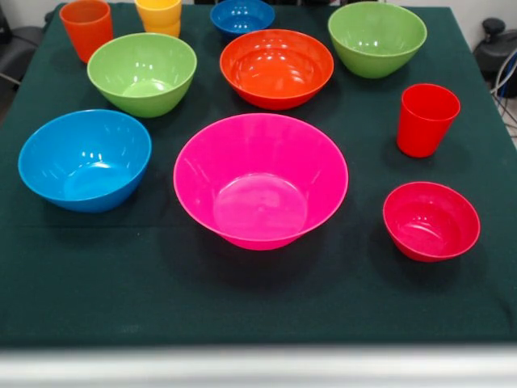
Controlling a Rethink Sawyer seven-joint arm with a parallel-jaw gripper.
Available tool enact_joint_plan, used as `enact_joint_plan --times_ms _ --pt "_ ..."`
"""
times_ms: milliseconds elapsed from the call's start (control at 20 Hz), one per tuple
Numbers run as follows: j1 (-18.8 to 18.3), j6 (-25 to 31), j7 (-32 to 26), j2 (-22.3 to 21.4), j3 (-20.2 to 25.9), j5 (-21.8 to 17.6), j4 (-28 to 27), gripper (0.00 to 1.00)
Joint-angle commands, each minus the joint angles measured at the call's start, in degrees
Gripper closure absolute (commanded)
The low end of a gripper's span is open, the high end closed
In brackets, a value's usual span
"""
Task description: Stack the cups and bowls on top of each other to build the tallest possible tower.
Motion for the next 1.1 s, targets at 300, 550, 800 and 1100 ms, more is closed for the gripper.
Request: enact_joint_plan --times_ms 300,550,800,1100 --pt "-7.25 35.77 -11.53 -0.66 4.05 1.34 -3.07 0.00" --pt "-9.04 38.10 -13.02 -0.48 3.42 -2.22 -4.37 0.00" --pt "-11.37 40.01 -15.27 -0.31 3.26 -4.89 -5.72 0.00" --pt "-14.33 41.01 -17.69 0.75 2.79 -8.02 -8.38 0.00"
